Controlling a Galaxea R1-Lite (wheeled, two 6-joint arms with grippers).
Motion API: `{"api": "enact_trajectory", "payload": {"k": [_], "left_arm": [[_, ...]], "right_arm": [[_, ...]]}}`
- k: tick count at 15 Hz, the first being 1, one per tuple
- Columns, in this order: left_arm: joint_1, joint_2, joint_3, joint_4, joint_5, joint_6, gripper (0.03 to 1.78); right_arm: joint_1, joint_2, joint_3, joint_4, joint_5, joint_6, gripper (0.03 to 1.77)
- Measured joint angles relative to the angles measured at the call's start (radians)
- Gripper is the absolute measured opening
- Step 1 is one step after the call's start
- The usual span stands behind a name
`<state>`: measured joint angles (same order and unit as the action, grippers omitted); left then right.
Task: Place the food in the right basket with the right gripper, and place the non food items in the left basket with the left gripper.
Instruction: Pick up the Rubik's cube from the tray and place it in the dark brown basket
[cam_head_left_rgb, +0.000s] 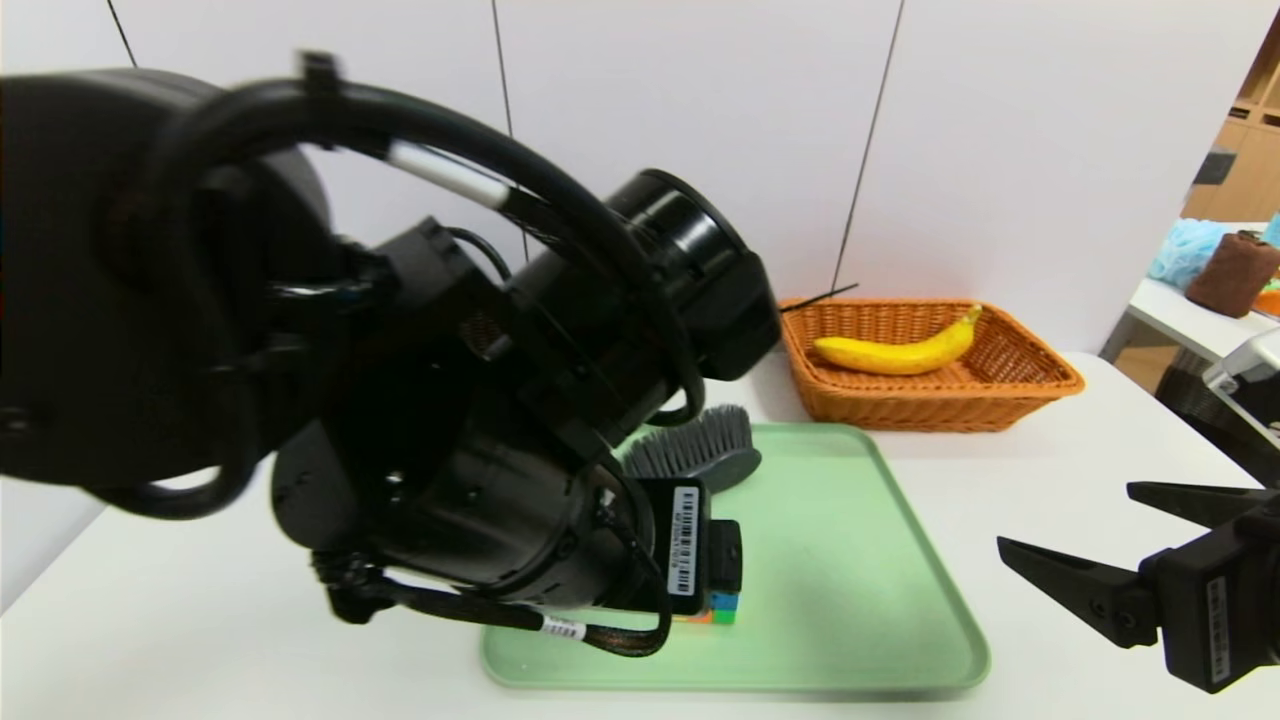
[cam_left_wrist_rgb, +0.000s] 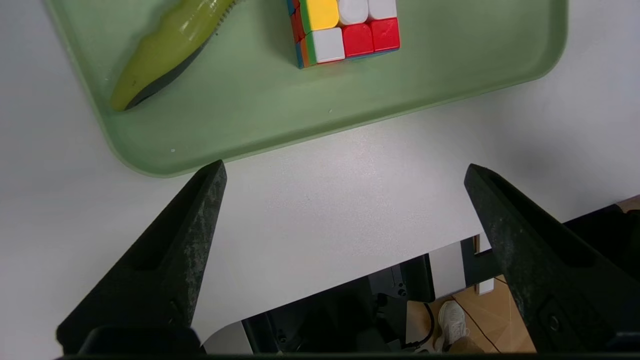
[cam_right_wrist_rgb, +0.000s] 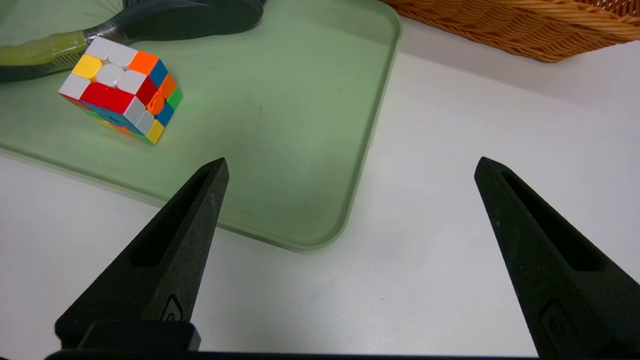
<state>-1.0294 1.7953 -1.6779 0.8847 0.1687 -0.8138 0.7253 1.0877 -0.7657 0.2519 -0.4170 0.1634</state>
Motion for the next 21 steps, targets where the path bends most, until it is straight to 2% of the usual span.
{"api": "enact_trajectory", "payload": {"k": [3,10,21], "left_arm": [[-0.002,0.111,-0.112,0.059,-0.001,-0.012,1.69],[-0.001,0.279,-0.253,0.071,0.003,-0.004,1.69],[0.055,0.351,-0.292,0.067,0.039,-0.004,1.69]], "right_arm": [[0.001,0.004,0.000,-0.011,0.001,-0.001,1.69],[0.001,0.008,0.010,-0.013,0.001,0.001,1.69],[0.006,0.003,0.023,-0.025,0.005,0.000,1.70]]}}
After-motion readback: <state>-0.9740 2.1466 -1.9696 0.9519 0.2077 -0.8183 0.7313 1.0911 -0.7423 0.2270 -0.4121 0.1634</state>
